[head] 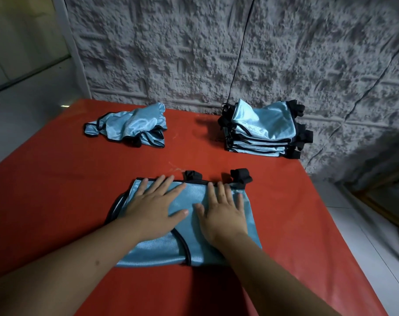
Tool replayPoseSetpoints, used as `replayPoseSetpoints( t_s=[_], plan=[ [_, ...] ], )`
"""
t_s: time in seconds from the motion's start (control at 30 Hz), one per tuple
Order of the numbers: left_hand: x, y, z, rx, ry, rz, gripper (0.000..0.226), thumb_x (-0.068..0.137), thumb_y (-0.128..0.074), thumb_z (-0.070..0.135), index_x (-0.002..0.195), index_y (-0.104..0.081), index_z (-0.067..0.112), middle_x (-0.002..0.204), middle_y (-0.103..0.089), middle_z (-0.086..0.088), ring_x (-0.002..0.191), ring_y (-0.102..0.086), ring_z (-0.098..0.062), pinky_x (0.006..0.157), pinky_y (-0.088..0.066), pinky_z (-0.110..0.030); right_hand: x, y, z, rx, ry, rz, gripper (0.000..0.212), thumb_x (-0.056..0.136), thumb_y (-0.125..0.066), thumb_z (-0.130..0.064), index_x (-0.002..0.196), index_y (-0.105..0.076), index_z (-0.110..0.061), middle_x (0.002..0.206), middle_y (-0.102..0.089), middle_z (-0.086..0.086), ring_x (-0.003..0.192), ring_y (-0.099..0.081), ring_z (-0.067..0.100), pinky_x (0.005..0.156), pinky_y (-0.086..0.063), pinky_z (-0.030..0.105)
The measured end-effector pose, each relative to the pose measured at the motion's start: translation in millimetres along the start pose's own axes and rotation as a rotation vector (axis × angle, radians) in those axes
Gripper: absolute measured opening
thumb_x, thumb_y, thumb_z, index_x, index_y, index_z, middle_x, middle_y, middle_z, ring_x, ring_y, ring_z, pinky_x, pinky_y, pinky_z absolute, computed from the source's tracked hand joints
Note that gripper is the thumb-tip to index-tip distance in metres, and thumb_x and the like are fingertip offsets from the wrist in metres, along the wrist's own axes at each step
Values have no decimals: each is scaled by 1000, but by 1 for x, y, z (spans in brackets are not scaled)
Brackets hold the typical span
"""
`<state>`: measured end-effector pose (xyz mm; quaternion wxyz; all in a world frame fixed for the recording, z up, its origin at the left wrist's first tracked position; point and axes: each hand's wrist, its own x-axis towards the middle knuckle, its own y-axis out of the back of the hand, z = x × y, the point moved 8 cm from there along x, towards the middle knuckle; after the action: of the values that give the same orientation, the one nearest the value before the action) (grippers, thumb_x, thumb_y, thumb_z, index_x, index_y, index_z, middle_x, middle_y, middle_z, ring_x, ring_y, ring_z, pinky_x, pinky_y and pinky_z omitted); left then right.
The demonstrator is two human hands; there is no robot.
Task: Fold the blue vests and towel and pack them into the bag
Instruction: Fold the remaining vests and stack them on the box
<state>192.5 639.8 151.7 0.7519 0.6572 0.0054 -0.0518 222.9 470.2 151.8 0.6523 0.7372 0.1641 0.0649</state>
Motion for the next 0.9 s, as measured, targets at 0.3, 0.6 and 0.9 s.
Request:
replayPoseSetpoints(
  t_s=[0.3, 0.6, 0.9],
  plan=[
    [-7, 1, -20, 55, 42, 2, 64, 92, -4, 77, 149, 18, 58, 169, 5, 8, 154, 11, -12, 123, 7, -54, 21, 11, 31, 97, 131, -16, 68, 103, -28, -58, 161, -2, -33, 169, 4, -13, 153, 18, 5, 120, 15, 62],
    [-16, 25, -30, 127, 176, 91, 54, 100, -22, 60, 154, -21, 52, 145, -43, 1, 139, -36, -21, 121, -4, -62, -60, 72, -56, 297, 417, 153, 43, 90, -58, -23, 133, -60, -23, 129, -64, 1, 119, -57, 24, 104, -45, 36],
    [-84, 42, -92, -118, 445, -2, 41, 91, -53, 24, 130, -63, 34, 129, -66, -4, 114, -64, -27, 97, -53, -36, -155, -17, -142, 14, 959, 233, 22, 91, -57, -38, 108, -70, -35, 112, -67, -8, 104, -65, 16, 96, -50, 31]
  ],
)
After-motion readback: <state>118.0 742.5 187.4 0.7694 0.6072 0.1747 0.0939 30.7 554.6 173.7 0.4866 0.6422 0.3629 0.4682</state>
